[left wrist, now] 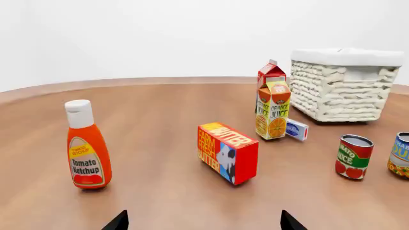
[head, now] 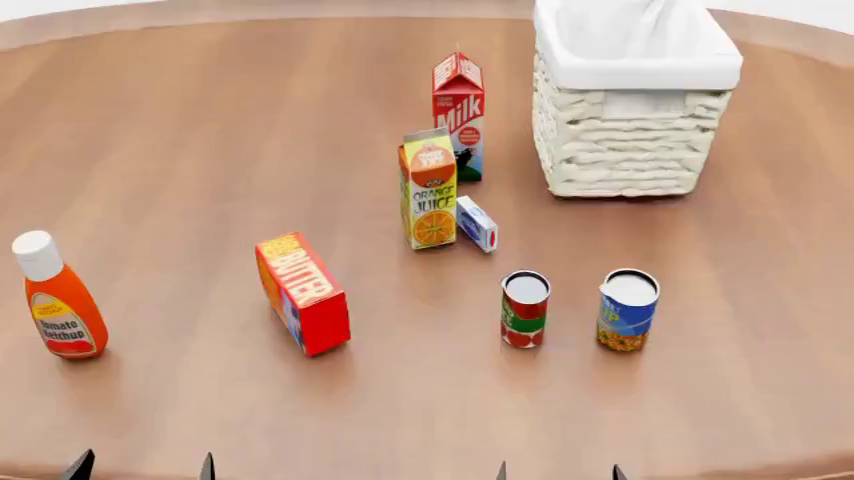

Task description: Pick up the alphabet soup, and put it in the basket.

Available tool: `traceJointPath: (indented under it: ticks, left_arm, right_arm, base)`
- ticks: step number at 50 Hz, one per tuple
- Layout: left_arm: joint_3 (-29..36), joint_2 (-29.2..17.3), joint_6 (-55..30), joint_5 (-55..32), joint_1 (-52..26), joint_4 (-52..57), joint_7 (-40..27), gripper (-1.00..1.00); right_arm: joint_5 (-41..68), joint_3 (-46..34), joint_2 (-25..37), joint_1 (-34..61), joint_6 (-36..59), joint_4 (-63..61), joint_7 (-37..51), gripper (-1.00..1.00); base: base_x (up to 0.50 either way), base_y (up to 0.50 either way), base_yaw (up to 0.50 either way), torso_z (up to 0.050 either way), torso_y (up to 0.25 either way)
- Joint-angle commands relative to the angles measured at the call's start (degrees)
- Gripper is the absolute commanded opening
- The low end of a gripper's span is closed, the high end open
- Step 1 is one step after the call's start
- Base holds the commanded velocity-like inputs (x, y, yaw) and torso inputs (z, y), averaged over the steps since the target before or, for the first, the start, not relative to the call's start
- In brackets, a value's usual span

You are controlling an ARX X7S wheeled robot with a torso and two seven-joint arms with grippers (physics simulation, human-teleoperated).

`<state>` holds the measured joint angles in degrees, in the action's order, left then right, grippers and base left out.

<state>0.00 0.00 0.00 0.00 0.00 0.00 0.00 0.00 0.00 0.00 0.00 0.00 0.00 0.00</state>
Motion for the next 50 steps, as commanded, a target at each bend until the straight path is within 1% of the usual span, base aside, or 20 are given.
traceJointPath:
  ticks: [1, 2, 3, 4, 7, 10, 11, 14, 15, 18, 21, 22, 26, 33, 38, 43, 44, 45, 46, 50]
  left_arm:
    - [0.54, -0.99, 0.05, -1.75, -0.4, -0.66, -0.61, 1.0]
    - [1.82, -1.94, 6.97, 0.25, 0.01, -2.89, -0.74, 1.0]
    - [2.53, -2.38, 11.21, 2.12, 0.2, -4.61, -1.77, 1.0]
    - [3.56, -2.86, 13.59, 7.21, 0.1, -6.26, -4.88, 1.0]
    - [3.17, -2.6, 10.32, 3.53, 0.79, -2.95, -3.82, 1.0]
    - [3.27, -2.63, 10.14, 2.08, 0.94, -1.86, -4.05, 1.0]
    - [2.53, -2.14, 10.97, 2.14, 0.76, -1.89, -5.87, 1.0]
    - [2.29, -2.68, 8.0, -1.46, 0.58, 0.7, -4.64, 1.0]
    - [2.73, -3.2, 5.03, -1.86, 0.5, 2.08, -4.02, 1.0]
    - [4.05, -4.09, 3.24, 0.23, 0.77, 3.92, -4.53, 1.0]
    - [5.25, -5.04, 1.3, 2.1, 0.44, 6.1, -4.65, 1.0]
    - [4.83, -5.02, -2.01, 1.5, -0.66, 8.17, -4.59, 1.0]
    - [5.17, -6.34, -4.94, 0.53, -2.04, 11.09, -3.09, 1.0]
    - [4.49, -6.81, -6.09, -1.58, -3.1, 12.76, -3.03, 1.0]
    - [4.26, -6.57, -5.79, -2.22, -5.15, 9.45, -3.76, 1.0]
    - [2.15, -6.53, -4.12, -6.05, -4.57, 10.66, -3.46, 1.0]
    - [1.8, -6.8, -4.68, -6.26, -3.68, 12.01, -3.75, 1.0]
    - [1.46, -6.79, -4.57, -6.21, -3.42, 12.43, -4.3, 1.0]
    - [1.38, -7.02, -4.4, -6.45, -3.24, 12.75, -4.17, 1.0]
    - [2.53, -7.78, -2.55, -3.25, -3.09, 12.09, -5.38, 1.0]
  right_arm:
    - [0.65, -1.2, 0.97, -0.11, -0.95, 0.15, 1.08, 1.0]
    - [2.18, -2.31, 1.82, -0.64, -3.7, 1.33, -1.5, 1.0]
    - [3.04, -1.84, 1.73, -0.23, -2.39, 2.12, -0.87, 1.0]
    - [2.85, -2.16, 2.07, -0.34, -3.14, 2.06, -0.78, 1.0]
    - [0.57, -3.44, 3.11, -1.5, -0.85, -2.58, 0.41, 1.0]
    - [1.65, -1.65, 2.92, -1.32, 1.2, -4.31, 2.72, 1.0]
    - [2.08, -1.5, 3.06, -1.26, 1.34, -4.48, 2.81, 1.0]
    - [4.24, -1.27, 3.44, -1.3, 2.63, -6.31, 2.17, 1.0]
    - [4.27, -1.73, 3.89, -1.37, 3.48, -7.65, 1.79, 1.0]
    - [6.47, -0.64, 4.69, -0.26, 6.15, -9.59, 1.57, 1.0]
    - [7.39, -0.36, 5.23, 0.23, 7.11, -10.04, 1.5, 1.0]
    - [8.17, -0.03, 5.52, 0.58, 7.79, -11.07, 1.37, 1.0]
    - [9.26, 0.04, 6.04, 1.13, 8.95, -11.83, 1.4, 1.0]
    - [11.08, 0.65, 6.83, 2.79, 10.51, -12.11, 1.64, 1.0]
    - [11.59, 1.61, 6.99, 3.48, 10.75, -12.45, 2.97, 1.0]
    - [12.31, 1.19, 7.88, 3.01, 13.35, -14.63, 3.01, 1.0]
    - [12.14, 1.27, 7.64, 2.27, 10.4, -14.71, 2.7, 1.0]
    - [11.96, 0.85, 8.05, 2.38, 13.18, -15.55, 3.23, 1.0]
    - [11.37, 0.48, 7.99, 2.42, 12.7, -15.46, 3.51, 1.0]
    - [11.5, 0.03, 7.93, 1.58, 12.08, -16.13, 3.62, 1.0]
  base:
    - [0.0, 0.0, 0.0, 0.0, 0.0]
    - [0.0, 0.0, 0.0, 0.0, 0.0]
    - [0.0, 0.0, 0.0, 0.0, 0.0]
    - [0.0, 0.0, 0.0, 0.0, 0.0]
    - [0.0, 0.0, 0.0, 0.0, 0.0]
    - [0.0, 0.0, 0.0, 0.0, 0.0]
    - [0.0, 0.0, 0.0, 0.0, 0.0]
    - [0.0, 0.0, 0.0, 0.0, 0.0]
    - [0.0, 0.0, 0.0, 0.0, 0.0]
    - [0.0, -0.05, 0.0, 0.0, 0.0]
    - [0.0, -0.48, 0.0, 0.0, 0.0]
    - [0.0, -0.5, 0.0, 0.0, 0.0]
    - [0.0, -0.5, 0.0, 0.0, 0.0]
    - [0.0, -0.5, 0.0, 0.0, 0.0]
    - [0.0, -0.5, 0.0, 0.0, 0.0]
    - [0.0, 0.0, 0.0, 0.0, 0.0]
    - [0.0, 0.0, 0.0, 0.0, 0.0]
    - [0.39, 0.0, 0.0, 0.0, 0.0]
    - [0.5, 0.0, 0.0, 0.0, 0.0]
    - [0.5, 0.0, 0.0, 0.0, 0.0]
